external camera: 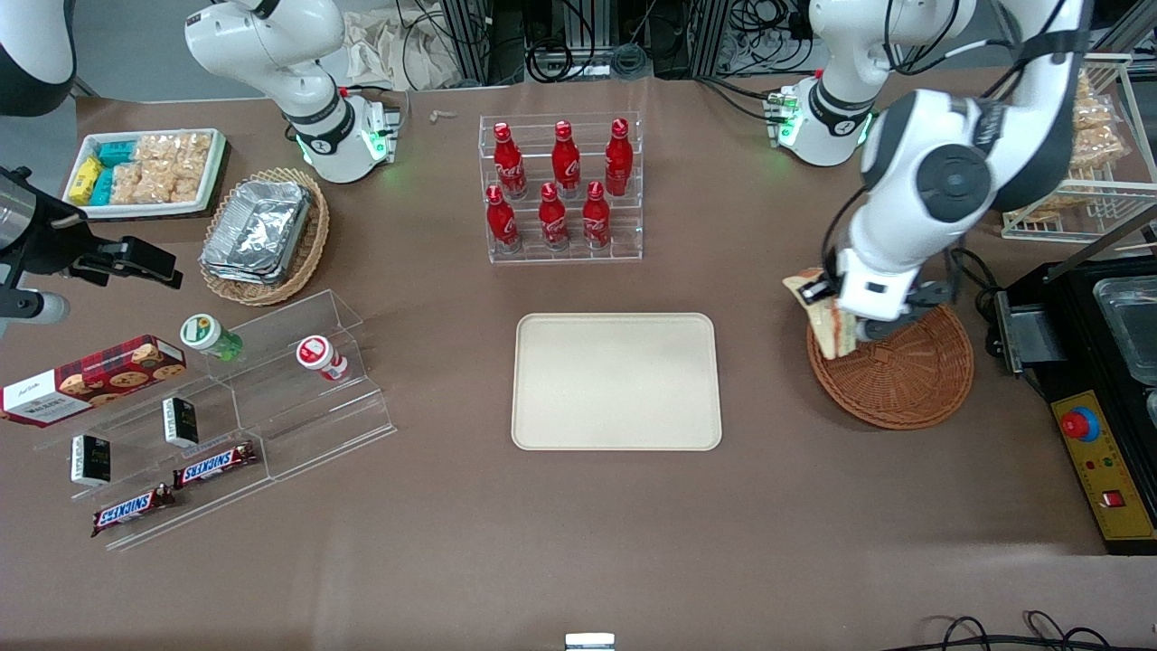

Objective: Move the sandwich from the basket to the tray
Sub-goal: 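Lift the sandwich out of the basket with the left gripper, then carry the sandwich over the cream tray and lower it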

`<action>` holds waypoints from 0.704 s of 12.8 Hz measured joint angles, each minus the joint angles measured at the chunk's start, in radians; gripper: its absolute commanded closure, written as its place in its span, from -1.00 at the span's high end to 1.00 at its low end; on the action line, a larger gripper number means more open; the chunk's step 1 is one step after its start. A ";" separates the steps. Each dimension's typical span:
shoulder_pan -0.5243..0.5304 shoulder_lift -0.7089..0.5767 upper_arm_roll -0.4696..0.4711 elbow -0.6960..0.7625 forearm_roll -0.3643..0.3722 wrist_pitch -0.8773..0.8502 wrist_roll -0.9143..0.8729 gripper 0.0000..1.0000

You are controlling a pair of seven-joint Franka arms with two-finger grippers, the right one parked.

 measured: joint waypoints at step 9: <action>-0.046 0.329 -0.119 0.105 0.177 0.251 0.026 -1.00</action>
